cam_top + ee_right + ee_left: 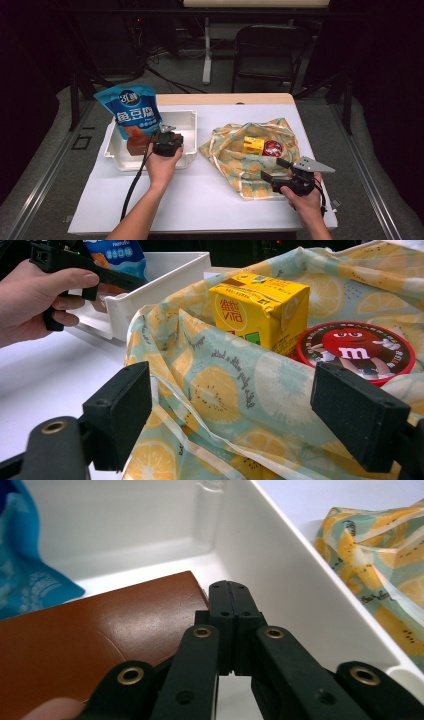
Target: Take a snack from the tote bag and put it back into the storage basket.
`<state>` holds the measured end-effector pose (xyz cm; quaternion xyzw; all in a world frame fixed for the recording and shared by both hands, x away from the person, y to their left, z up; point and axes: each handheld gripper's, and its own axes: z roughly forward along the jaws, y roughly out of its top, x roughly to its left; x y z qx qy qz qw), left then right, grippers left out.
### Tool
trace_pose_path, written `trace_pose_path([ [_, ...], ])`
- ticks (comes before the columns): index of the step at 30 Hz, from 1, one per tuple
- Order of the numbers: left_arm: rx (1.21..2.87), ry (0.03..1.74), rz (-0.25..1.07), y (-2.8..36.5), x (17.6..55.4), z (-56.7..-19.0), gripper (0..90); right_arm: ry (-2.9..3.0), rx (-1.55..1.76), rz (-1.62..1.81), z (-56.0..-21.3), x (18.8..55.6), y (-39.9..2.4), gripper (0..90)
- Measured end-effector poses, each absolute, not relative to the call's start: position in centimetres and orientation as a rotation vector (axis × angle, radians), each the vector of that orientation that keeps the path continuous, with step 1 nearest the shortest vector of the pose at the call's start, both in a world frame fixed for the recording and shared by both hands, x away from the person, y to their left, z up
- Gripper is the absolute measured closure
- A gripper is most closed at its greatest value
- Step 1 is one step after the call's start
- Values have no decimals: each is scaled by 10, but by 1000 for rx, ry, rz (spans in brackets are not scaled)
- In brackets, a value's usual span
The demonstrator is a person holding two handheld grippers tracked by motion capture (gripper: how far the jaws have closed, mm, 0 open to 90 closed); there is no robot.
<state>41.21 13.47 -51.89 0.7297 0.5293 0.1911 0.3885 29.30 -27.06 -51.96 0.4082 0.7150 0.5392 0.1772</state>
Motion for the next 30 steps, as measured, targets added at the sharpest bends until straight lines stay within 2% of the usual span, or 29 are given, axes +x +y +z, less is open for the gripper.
trace_pose_path([
  [19,1804,1390,512,167,408,-521,900,2019,1156,1512,-519,293,-272,170],
  [30,1762,1374,494,172,403,-518,900,1997,1163,1521,-517,291,-273,182],
])
